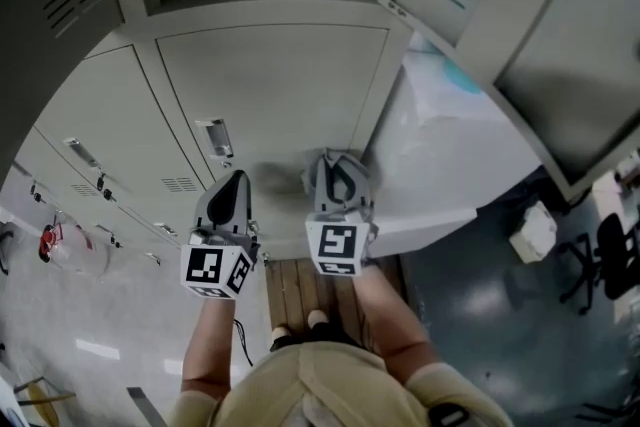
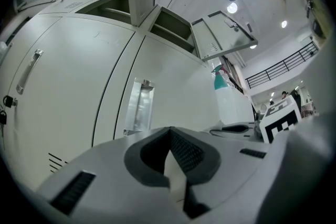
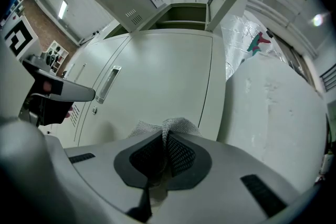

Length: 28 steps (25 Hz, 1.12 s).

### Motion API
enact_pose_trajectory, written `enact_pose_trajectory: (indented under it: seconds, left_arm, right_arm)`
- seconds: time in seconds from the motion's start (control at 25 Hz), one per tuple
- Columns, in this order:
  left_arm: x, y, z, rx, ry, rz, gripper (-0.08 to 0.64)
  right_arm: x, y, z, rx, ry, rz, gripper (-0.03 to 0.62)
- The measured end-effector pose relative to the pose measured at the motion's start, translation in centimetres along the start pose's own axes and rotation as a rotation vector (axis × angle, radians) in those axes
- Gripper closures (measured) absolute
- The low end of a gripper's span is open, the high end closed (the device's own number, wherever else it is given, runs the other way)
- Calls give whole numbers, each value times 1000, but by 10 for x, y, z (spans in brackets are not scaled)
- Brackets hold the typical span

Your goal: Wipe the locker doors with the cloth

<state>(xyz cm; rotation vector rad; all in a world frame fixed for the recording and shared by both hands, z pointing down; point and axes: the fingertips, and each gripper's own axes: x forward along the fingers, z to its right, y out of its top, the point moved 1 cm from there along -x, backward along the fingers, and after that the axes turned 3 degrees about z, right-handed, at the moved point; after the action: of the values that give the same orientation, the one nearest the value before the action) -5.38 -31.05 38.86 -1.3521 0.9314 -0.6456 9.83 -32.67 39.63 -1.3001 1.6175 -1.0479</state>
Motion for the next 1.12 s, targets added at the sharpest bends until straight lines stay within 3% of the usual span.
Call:
enact_pose_trajectory:
  seconds: [0.48, 1.12]
  left_arm:
    - [-8, 2, 1, -7, 21, -8, 558]
    - [-40, 25, -11, 55, 80, -3, 558]
  right_arm:
    - [-18, 14, 9, 5, -19, 19, 588]
    - [-31, 53, -11, 89, 58, 104, 588]
